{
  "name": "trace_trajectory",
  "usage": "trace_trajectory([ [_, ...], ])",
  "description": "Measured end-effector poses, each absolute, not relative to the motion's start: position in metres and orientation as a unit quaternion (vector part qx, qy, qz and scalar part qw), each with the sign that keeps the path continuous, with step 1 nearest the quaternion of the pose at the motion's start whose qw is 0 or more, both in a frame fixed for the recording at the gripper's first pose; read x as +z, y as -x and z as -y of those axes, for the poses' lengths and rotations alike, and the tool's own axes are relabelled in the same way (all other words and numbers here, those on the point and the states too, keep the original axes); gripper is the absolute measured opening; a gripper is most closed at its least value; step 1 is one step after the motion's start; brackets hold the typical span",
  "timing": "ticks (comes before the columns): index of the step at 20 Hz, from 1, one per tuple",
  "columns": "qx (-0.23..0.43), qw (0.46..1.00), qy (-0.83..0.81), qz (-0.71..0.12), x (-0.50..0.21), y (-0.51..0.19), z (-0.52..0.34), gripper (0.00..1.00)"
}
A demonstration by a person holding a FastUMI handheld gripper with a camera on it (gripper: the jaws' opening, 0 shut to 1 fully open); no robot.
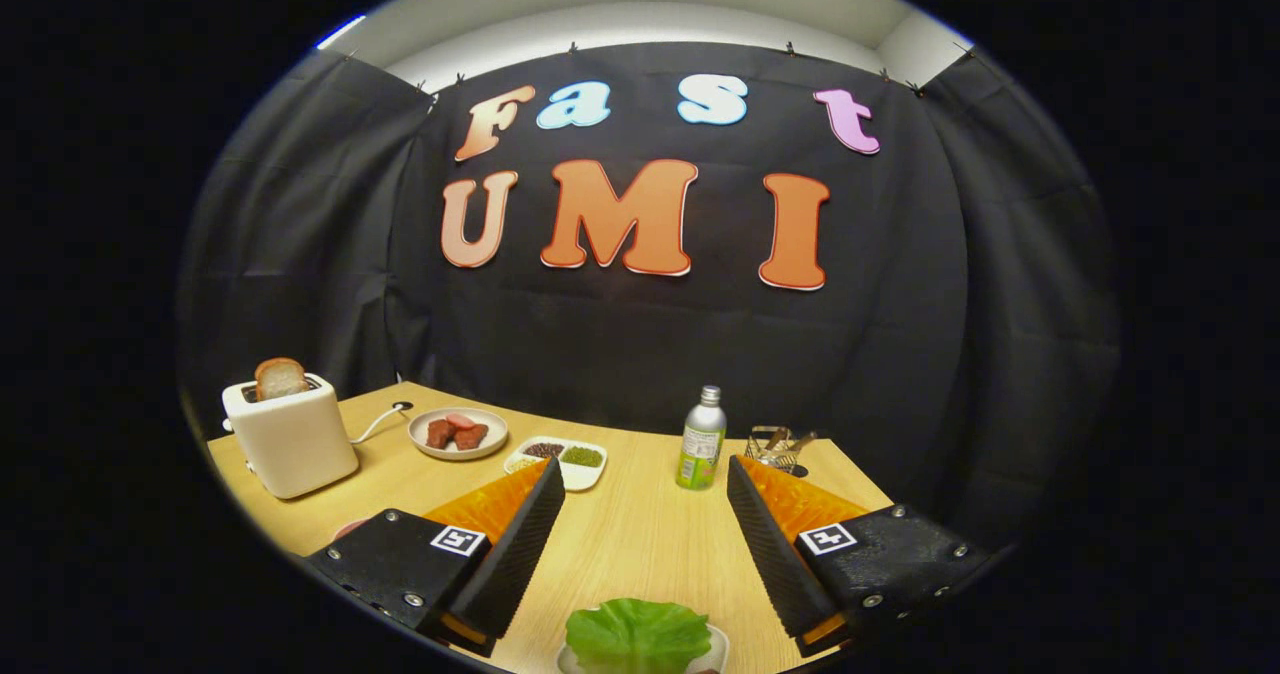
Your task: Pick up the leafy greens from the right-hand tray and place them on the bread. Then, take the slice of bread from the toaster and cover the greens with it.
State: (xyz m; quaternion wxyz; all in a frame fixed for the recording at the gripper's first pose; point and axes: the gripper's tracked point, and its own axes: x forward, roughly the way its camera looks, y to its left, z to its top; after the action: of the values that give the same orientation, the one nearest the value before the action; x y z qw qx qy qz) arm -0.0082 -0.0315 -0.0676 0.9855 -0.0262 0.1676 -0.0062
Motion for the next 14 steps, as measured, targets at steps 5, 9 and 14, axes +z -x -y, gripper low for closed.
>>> trace_trajectory([
  [5,0.008,0.961,0.031,-0.274,-0.112,0.023,0.033,0.98],
  [9,0.017,0.926,-0.018,-0.376,-0.158,0.042,0.030,0.98],
  [14,0.018,0.897,-0.028,-0.442,-0.187,0.058,0.032,0.98],
])
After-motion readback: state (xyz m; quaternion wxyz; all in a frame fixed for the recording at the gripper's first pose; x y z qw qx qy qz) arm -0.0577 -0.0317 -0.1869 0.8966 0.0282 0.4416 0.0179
